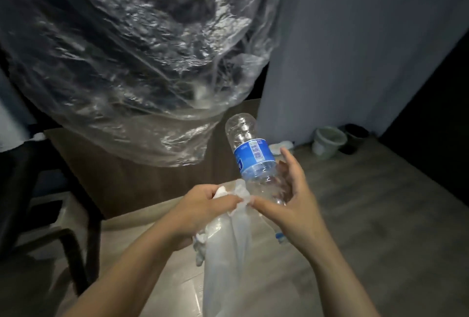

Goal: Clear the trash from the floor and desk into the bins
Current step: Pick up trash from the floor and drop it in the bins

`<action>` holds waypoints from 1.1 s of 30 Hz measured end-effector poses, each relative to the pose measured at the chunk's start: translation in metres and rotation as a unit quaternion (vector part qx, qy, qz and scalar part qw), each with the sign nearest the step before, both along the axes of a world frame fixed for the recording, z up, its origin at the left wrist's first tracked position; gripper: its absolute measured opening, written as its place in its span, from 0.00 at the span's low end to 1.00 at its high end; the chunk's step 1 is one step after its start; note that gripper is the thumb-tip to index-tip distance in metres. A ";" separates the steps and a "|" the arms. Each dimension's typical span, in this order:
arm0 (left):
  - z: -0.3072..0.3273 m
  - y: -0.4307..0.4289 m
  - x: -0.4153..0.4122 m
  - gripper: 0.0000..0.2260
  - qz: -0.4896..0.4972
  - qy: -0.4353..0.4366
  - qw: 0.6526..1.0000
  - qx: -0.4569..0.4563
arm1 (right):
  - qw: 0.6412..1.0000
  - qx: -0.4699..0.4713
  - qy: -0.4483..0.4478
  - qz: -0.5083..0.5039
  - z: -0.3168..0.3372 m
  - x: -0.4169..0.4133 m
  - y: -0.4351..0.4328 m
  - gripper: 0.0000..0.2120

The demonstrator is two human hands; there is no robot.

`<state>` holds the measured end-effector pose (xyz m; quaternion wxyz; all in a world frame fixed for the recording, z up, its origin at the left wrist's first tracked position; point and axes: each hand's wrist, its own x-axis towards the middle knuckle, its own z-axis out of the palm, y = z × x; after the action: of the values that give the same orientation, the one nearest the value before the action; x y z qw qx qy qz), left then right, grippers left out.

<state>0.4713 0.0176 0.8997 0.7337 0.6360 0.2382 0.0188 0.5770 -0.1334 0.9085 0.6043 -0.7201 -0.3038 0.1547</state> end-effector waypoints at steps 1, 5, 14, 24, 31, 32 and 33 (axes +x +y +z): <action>0.000 -0.011 0.022 0.07 -0.025 0.006 1.000 -0.001 | 1.000 0.007 -0.006 -0.024 0.000 0.019 -0.013 0.48; 0.007 -0.054 0.099 0.30 -0.143 0.041 0.988 0.037 | 0.994 0.020 -0.035 -0.104 0.004 0.097 -0.064 0.46; -0.001 -0.090 0.245 0.20 -0.082 0.038 0.978 0.187 | 0.980 0.017 -0.007 -0.196 0.002 0.221 -0.150 0.41; -0.029 -0.058 0.434 0.17 -0.041 -0.045 0.969 0.241 | 0.963 -0.013 0.009 -0.271 -0.015 0.372 -0.139 0.41; -0.023 -0.021 0.560 0.13 -0.049 -0.070 0.987 0.140 | 0.947 -0.013 0.018 -0.321 0.002 0.480 -0.112 0.40; -0.024 -0.018 0.577 0.15 -0.052 -0.068 0.987 0.133 | 0.945 -0.011 0.020 -0.327 0.003 0.493 -0.111 0.40; -0.025 -0.017 0.593 0.18 -0.055 -0.067 0.988 0.127 | 0.943 -0.009 0.023 -0.333 0.003 0.506 -0.110 0.39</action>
<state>1.0639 0.0007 0.8750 0.6612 0.7334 0.1493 0.0510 1.0829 -0.2433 0.9119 0.6215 -0.7820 -0.0315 -0.0361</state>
